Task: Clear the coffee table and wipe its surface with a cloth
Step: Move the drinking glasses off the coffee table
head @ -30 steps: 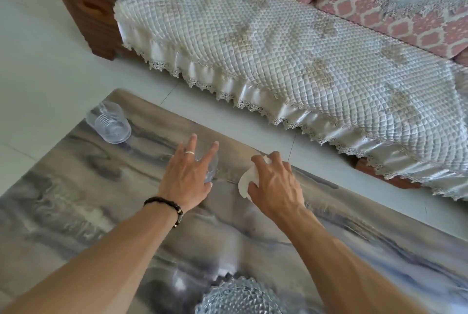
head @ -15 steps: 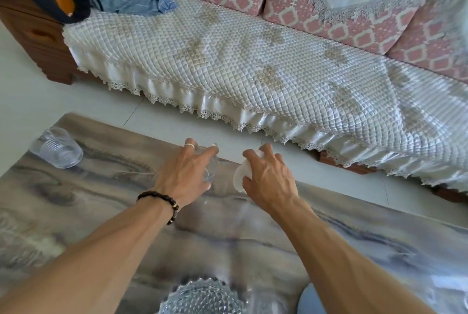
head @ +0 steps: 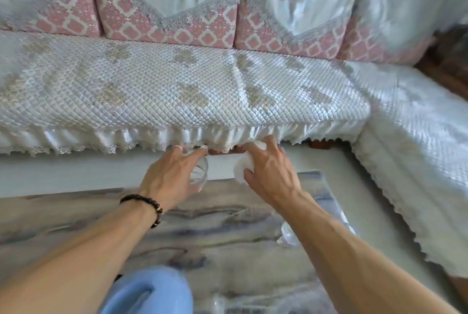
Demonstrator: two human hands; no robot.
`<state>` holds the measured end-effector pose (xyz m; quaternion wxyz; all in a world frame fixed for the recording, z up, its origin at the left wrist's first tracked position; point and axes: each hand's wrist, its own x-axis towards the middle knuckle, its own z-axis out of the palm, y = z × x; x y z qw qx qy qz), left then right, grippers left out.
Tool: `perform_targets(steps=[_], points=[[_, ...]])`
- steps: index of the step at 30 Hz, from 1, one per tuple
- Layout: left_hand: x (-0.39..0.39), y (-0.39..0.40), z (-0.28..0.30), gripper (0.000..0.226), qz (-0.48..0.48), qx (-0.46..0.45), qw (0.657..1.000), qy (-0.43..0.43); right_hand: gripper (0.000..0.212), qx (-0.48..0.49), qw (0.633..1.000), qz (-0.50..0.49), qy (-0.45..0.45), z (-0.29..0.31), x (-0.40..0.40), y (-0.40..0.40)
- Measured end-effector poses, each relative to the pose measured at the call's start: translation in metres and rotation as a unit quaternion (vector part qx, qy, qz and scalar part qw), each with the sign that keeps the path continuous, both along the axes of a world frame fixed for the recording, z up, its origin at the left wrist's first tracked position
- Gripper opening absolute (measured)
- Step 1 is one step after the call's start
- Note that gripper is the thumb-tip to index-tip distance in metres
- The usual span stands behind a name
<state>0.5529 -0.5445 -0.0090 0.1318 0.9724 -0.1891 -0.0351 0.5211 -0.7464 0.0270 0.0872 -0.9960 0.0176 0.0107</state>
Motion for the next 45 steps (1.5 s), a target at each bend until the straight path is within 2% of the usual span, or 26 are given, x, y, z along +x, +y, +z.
perform_targets(steps=[8, 13, 17, 23, 32, 35, 40, 45], points=[[0.0, -0.219, -0.011, 0.07, -0.086, -0.002, 0.996, 0.009, 0.049, 0.035, 0.988, -0.15, 0.008, -0.037, -0.052, -0.207], [-0.005, -0.306, -0.054, 0.064, -0.089, -0.013, 0.995, 0.041, 0.056, 0.064, 0.981, -0.18, 0.021, -0.079, -0.069, -0.275], [-0.007, -0.345, -0.089, 0.07, -0.087, -0.004, 0.995, 0.043, 0.06, 0.085, 0.978, -0.185, 0.035, -0.108, -0.062, -0.302], [-0.008, -0.376, -0.127, 0.069, -0.098, 0.011, 0.994, 0.047, 0.065, 0.111, 0.979, -0.156, 0.077, -0.143, -0.049, -0.316], [-0.009, -0.375, -0.146, 0.06, -0.112, 0.046, 0.991, 0.058, 0.064, 0.112, 0.984, -0.129, 0.049, -0.159, -0.042, -0.313], [-0.01, -0.374, -0.148, 0.064, -0.115, 0.054, 0.991, 0.051, 0.068, 0.113, 0.983, -0.13, 0.057, -0.159, -0.046, -0.314], [-0.011, -0.373, -0.145, 0.086, -0.124, 0.06, 0.986, 0.096, 0.079, 0.122, 0.98, -0.131, 0.084, -0.154, -0.049, -0.31], [-0.014, -0.345, -0.115, 0.082, -0.154, 0.063, 0.984, 0.065, 0.079, 0.076, 0.986, -0.127, 0.08, -0.133, -0.053, -0.297]])
